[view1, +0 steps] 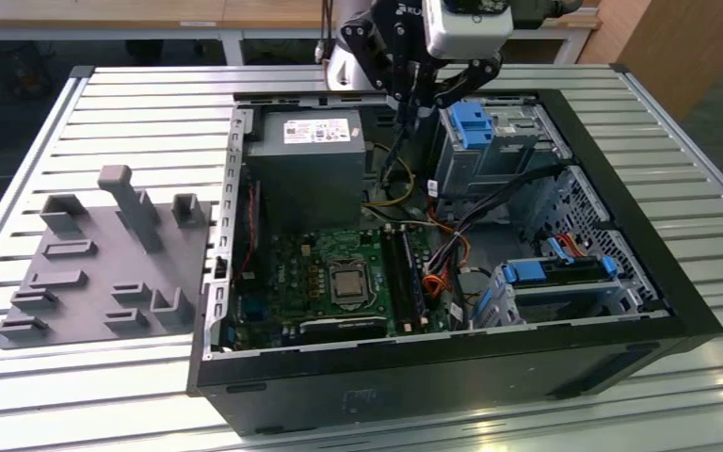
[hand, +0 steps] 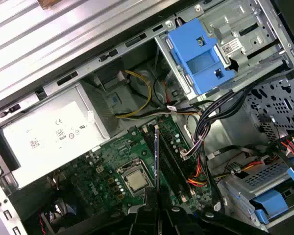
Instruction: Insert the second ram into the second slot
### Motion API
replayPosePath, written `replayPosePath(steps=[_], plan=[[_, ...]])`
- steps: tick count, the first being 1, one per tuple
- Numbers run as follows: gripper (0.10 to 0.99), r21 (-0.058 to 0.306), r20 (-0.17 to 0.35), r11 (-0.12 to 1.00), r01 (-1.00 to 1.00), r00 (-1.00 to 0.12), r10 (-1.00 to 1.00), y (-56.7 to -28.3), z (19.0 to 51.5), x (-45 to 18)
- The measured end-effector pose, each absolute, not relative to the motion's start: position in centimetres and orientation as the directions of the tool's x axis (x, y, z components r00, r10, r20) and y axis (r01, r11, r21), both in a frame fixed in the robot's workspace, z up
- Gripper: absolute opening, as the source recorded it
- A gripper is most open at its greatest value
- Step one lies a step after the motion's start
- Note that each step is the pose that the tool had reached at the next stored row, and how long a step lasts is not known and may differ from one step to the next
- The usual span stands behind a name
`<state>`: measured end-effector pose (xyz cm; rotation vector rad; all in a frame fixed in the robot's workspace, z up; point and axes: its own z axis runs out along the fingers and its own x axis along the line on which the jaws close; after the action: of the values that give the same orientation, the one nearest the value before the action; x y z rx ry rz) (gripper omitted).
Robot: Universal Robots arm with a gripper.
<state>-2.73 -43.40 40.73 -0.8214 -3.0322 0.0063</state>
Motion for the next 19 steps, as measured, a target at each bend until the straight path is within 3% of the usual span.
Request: replayPosePath(steps=[19], plan=[[0.137,-0.004,-0.001,0.873,0.489,-0.873,0.489,-43.40,40.66,-2.73]])
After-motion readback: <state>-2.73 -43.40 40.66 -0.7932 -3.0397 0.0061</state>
